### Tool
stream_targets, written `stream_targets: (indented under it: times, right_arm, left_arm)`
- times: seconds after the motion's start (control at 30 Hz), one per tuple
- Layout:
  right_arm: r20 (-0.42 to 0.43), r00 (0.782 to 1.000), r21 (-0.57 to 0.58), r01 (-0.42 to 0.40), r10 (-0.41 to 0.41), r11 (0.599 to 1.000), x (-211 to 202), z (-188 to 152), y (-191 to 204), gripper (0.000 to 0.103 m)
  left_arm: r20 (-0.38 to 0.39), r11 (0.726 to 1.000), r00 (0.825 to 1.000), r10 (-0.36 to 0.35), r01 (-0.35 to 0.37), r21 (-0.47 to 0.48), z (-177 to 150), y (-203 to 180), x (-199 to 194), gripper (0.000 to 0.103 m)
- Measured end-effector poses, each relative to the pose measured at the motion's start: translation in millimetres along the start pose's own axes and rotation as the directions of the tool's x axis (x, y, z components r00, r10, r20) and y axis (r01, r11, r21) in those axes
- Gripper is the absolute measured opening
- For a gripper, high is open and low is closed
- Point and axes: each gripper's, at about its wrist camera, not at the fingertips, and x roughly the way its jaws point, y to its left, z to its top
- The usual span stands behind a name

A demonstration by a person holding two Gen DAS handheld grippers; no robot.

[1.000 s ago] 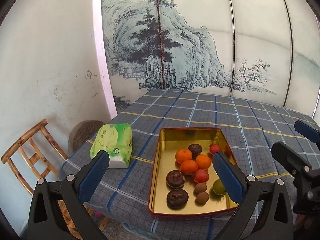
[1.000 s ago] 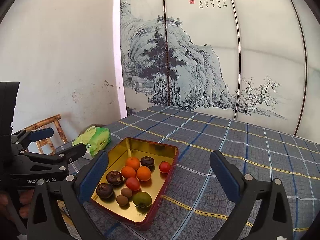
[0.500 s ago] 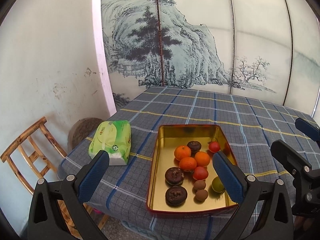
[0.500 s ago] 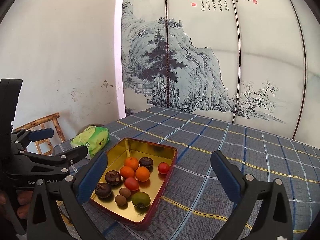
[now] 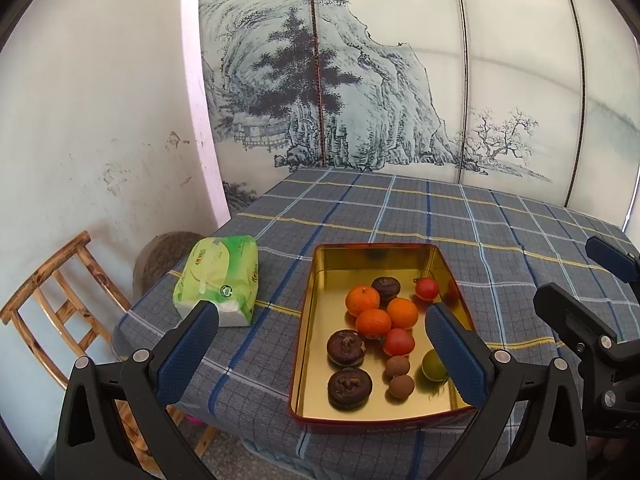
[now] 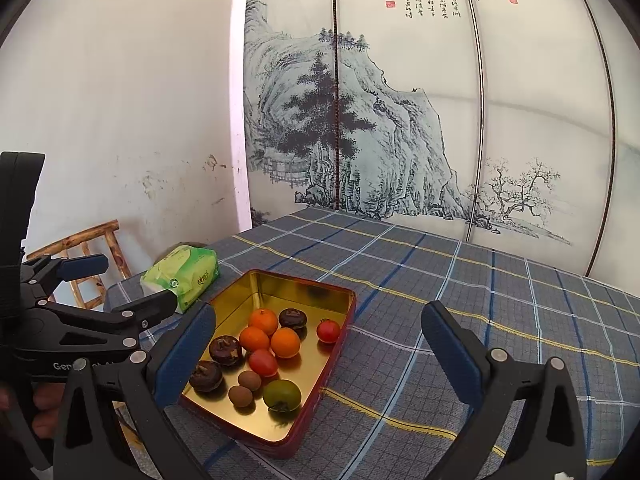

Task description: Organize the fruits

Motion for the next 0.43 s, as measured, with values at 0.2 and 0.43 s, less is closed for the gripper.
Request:
stream_targets:
  times: [0.2,0.43]
  right_arm:
    - [-0.037,0.999,0.022,-0.026,0.027,0.999,8.1,-4.0,-10.3,0.102]
    - [-0.218,0.976,0.051,0.022,-0.011,0.998,44.1,-20.7,-80.9,0.102]
  left_arm:
    - [-0.038,1.000,0.999,0.001,0.000,0.004,-5.2,-6.3,11.3,0.103]
    - [-0.097,0.999,0.995,0.031,-0.027,0.045,-5.6,-12.7,23.8,0.103]
